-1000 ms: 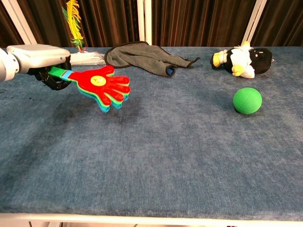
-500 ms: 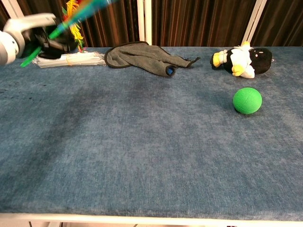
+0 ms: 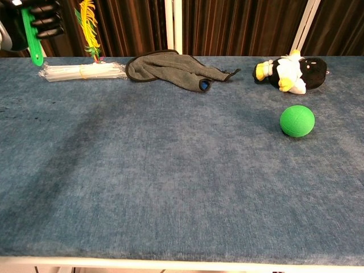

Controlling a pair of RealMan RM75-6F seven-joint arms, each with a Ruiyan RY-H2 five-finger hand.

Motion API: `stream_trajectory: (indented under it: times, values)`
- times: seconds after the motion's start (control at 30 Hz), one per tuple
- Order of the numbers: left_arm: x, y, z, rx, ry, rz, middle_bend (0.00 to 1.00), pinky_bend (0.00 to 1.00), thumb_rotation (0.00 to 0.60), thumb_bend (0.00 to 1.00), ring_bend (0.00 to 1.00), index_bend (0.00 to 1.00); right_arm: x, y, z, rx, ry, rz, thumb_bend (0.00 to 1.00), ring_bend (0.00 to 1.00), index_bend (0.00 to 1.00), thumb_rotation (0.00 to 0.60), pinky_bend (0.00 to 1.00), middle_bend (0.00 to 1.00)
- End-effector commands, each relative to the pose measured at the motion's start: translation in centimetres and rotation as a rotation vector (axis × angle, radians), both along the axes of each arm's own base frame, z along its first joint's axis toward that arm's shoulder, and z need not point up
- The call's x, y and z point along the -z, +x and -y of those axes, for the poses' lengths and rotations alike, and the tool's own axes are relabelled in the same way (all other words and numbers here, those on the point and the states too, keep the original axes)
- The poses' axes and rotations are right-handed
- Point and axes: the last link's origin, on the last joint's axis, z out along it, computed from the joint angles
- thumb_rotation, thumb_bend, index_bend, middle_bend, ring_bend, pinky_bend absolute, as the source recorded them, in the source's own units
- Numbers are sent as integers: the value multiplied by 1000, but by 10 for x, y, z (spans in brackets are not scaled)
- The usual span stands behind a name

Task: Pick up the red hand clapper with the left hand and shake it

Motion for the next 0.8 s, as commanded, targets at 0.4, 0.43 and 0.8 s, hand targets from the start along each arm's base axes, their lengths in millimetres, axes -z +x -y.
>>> stream_trajectory:
  times: [0.4,0.43,0.8]
  values:
    - [45,-18,24,704,-54,-1476,1000,1000,600,710,1000,1000,-4,-4,-1,7,-13,4,247,0,0,600,0,0]
    - [43,-15,24,671,-42,-1442,1000,1000,600,711,1000,1000,-4,-4,-1,6,-13,5,247,0,0,600,0,0]
    - [7,8,14,-34,54,-122,1000,1000,600,710,1000,1000,-2,-3,-1,4,-7,4,247,0,0,600,0,0]
